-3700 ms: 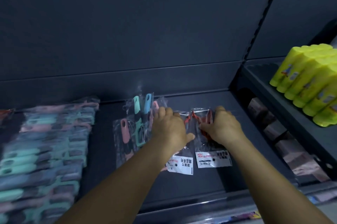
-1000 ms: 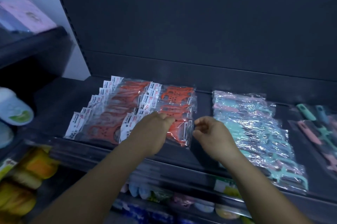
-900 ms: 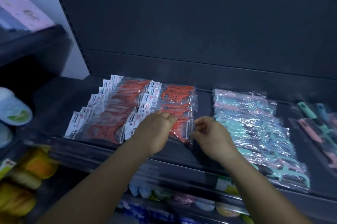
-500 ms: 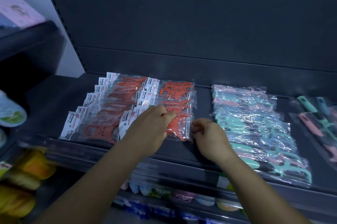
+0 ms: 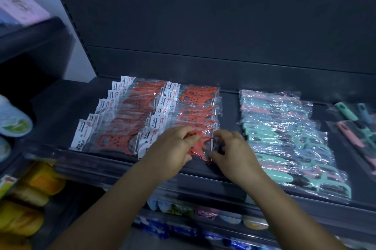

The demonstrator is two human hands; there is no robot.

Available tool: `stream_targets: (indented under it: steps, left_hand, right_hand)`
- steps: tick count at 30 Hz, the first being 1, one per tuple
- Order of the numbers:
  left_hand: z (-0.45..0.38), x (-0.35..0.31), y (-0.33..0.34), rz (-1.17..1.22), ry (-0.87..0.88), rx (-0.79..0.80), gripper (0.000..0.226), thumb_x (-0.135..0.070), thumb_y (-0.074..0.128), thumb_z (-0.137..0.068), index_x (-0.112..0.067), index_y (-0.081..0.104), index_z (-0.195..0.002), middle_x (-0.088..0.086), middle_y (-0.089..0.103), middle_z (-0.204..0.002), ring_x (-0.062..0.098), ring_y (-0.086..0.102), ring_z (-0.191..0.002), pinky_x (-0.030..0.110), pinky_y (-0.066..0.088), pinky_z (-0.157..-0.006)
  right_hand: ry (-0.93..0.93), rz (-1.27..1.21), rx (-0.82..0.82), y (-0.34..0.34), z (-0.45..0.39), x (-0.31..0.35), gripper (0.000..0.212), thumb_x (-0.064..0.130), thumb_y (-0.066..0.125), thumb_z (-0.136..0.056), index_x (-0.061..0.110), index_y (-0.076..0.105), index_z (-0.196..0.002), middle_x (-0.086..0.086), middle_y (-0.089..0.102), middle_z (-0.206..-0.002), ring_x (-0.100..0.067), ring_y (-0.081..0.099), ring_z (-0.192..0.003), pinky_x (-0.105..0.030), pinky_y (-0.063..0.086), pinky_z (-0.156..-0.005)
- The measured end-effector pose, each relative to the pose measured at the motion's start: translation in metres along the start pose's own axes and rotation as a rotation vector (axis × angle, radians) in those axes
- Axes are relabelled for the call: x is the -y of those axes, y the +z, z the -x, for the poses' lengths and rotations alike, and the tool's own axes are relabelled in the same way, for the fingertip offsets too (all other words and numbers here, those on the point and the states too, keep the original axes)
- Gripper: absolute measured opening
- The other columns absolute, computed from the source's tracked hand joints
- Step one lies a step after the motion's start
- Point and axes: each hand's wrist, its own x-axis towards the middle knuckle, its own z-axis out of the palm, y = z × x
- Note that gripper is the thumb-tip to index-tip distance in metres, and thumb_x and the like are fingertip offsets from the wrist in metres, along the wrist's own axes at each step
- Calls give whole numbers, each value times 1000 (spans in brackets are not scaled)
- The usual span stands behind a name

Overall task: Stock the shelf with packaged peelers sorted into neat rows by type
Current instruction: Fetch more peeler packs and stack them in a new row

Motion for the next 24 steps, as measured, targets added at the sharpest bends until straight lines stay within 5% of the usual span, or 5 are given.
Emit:
stream_targets:
  steps: [5,12,16,24]
  left_hand:
    - [-1,-4,-1,-72,-19,26,64,-22,50,-97,-18,16,-151,-1,13,-158,21,13,-143,31,13,-119]
    - [-25,-56,-16,-134,82,-62,68,-30,48,-97,-13,11,-152,2,13,-159,18,10,-146,30,6,-119]
    - [-52,-100,-11,-99,158,-127,64,-23,59,-91,-7,31,-147,9,37,-149,26,30,-141,33,16,-116]
    - [-115,-206,11,-14,157,-126,62,-33,49,-95,-17,24,-149,-2,30,-152,17,26,-140,27,20,-113]
  right_hand:
    - [-26,79,-11,0,2,2,41,24,61,-86,19,50,-125,-7,51,-116,-27,57,-105,-26,42,-83]
    - [-169,227,-95,-31,12,-22,54,29,50,-91,16,34,-141,-2,43,-140,-23,38,-127,-27,28,-106]
    - [-152,273,-127,-62,17,-58,53,30,48,-92,15,34,-141,-2,42,-141,-21,36,-129,-25,23,-109]
    - [-24,243,-161,-132,31,-169,52,31,49,-91,17,38,-140,0,42,-142,-21,37,-130,-26,25,-109]
